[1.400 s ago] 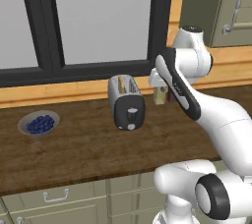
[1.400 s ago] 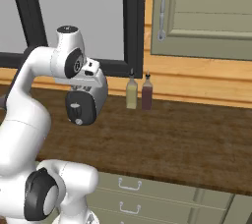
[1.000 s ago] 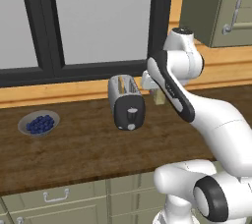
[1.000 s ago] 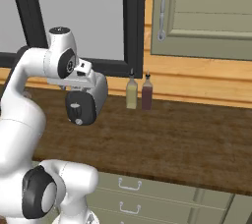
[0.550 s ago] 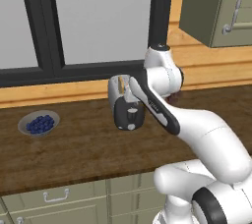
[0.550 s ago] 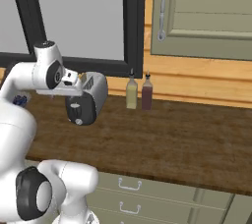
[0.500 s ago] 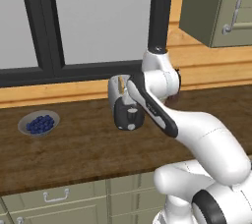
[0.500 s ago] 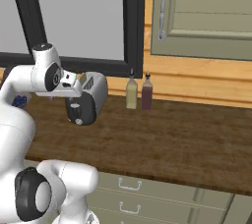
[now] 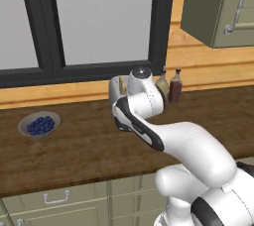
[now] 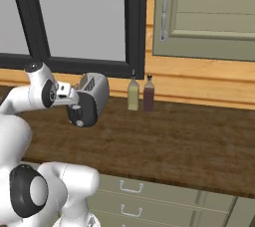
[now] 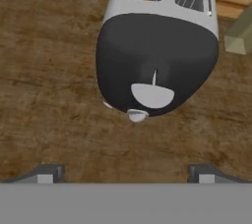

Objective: Start the toaster. Once the lever pops up, take the bread to the plate on the dining counter.

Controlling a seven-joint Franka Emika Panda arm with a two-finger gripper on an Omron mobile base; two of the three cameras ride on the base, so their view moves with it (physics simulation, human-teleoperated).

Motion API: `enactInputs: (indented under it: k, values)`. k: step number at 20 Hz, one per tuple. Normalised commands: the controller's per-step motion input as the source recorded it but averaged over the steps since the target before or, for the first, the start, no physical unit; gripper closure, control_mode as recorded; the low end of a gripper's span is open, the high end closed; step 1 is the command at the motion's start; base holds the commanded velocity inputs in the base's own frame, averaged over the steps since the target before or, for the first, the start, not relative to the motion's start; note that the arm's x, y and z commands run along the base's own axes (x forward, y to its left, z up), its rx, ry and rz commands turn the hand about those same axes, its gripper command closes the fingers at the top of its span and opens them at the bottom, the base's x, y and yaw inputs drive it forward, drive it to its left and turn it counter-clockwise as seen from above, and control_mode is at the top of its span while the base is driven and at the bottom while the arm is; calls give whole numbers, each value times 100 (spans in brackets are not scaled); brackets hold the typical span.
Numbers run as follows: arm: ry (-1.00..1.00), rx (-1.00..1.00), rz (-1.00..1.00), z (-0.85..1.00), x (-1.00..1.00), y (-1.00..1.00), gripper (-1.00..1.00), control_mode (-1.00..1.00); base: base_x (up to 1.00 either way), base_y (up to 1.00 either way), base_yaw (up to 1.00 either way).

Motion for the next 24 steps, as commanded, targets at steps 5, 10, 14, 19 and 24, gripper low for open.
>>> enactInputs:
  k: [5,10,14,19,24]
  values:
    - [1,0,0,-16,37,2,-100,-100,0,0,0]
    - [2,0,0,-16,34,7,-100,-100,0,0,0]
    - [0,0,0,-16,26,25,-100,-100,0,0,0]
    - [0,0,0,-18,23,19,-100,-100,0,0,0]
    - [1,0,0,-34,3,2,-100,-100,0,0,0]
